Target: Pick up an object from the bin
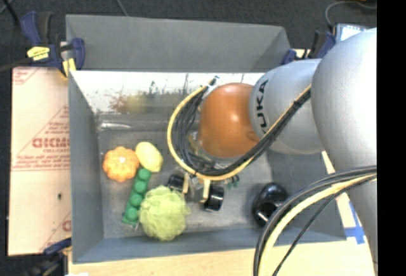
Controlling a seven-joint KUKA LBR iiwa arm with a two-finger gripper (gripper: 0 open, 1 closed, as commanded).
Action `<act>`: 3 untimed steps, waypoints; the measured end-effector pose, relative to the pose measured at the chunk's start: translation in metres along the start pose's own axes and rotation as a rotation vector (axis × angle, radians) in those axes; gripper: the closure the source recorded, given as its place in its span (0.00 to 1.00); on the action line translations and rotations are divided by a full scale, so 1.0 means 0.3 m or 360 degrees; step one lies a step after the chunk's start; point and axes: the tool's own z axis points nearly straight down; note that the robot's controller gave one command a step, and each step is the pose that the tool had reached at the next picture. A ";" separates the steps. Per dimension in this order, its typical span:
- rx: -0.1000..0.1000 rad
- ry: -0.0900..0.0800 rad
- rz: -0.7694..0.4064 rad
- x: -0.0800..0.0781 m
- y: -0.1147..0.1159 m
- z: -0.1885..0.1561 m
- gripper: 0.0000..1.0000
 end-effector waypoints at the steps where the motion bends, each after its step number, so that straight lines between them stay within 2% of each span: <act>1: -0.0002 0.0003 -0.0173 -0.039 -0.009 -0.050 1.00; 2: -0.0002 0.0002 -0.0235 -0.056 -0.014 -0.075 1.00; 3: -0.0002 -0.0002 -0.0178 -0.087 0.046 -0.539 1.00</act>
Offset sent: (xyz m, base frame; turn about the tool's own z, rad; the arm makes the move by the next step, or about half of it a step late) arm 0.0000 0.0000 0.0000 0.0000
